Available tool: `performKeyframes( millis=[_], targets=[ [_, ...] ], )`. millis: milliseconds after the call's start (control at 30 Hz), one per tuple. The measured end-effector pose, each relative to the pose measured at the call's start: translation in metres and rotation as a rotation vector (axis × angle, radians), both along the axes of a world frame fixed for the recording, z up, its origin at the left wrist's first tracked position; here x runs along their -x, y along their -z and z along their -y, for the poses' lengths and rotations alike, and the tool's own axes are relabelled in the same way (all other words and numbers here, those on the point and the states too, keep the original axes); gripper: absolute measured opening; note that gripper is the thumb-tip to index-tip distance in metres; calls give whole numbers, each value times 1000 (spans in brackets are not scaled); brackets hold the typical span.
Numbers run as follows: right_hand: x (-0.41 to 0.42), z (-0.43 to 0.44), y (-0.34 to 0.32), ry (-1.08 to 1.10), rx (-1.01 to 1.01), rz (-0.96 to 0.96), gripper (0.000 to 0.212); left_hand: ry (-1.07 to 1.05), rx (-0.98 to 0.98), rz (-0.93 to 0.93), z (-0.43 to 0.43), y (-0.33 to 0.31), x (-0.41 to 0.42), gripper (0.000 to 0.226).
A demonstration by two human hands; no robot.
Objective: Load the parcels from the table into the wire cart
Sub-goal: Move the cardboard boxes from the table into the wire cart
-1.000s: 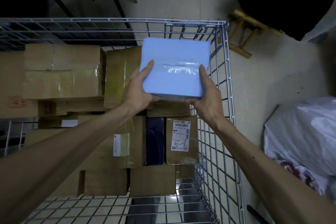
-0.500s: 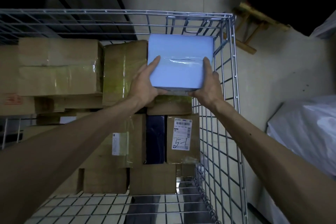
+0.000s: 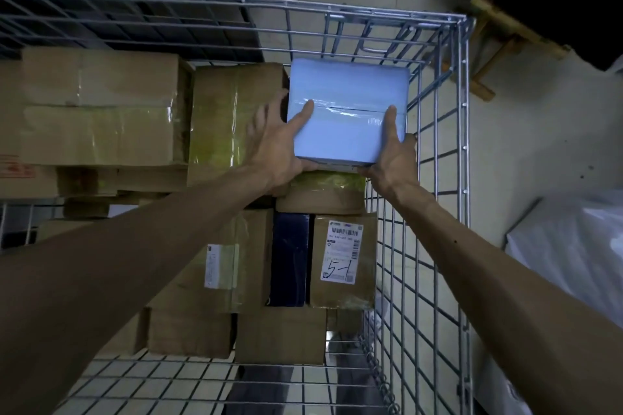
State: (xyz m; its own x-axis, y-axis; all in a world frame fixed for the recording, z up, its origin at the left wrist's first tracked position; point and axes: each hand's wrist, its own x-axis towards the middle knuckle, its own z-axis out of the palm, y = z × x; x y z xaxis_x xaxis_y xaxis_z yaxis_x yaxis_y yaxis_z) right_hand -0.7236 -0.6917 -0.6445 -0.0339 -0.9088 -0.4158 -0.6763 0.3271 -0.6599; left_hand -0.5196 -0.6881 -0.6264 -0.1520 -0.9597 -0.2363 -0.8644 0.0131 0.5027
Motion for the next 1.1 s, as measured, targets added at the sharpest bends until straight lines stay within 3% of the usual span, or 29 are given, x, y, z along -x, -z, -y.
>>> performKeyframes(
  millis=[100, 200, 300, 367, 733, 900, 1000, 1100],
  targets=[
    [-2, -1, 1, 15, -22, -90, 81, 172, -31, 205, 10, 2, -14, 107],
    [-6, -8, 2, -65, -65, -312, 88, 319, -41, 414, 17, 3, -17, 102],
    [-2, -19, 3, -347, 117, -575, 89, 357, -68, 425, 18, 7, -16, 100],
    [0, -17, 10, -498, 133, -661, 89, 335, -94, 372, 18, 13, -17, 99],
    [4, -2, 24, -513, -7, -622, 109, 372, -175, 397, 27, 17, -15, 96],
    [-7, 8, -27, -527, -175, -509, 105, 337, -198, 330, 15, -15, -17, 91],
    [-20, 0, -64, -540, -215, -471, 96, 193, -242, 240, -9, -53, -23, 83],
    [-27, -18, -106, -481, -278, -382, 84, 176, -272, 237, -31, -99, -36, 78]
  ],
)
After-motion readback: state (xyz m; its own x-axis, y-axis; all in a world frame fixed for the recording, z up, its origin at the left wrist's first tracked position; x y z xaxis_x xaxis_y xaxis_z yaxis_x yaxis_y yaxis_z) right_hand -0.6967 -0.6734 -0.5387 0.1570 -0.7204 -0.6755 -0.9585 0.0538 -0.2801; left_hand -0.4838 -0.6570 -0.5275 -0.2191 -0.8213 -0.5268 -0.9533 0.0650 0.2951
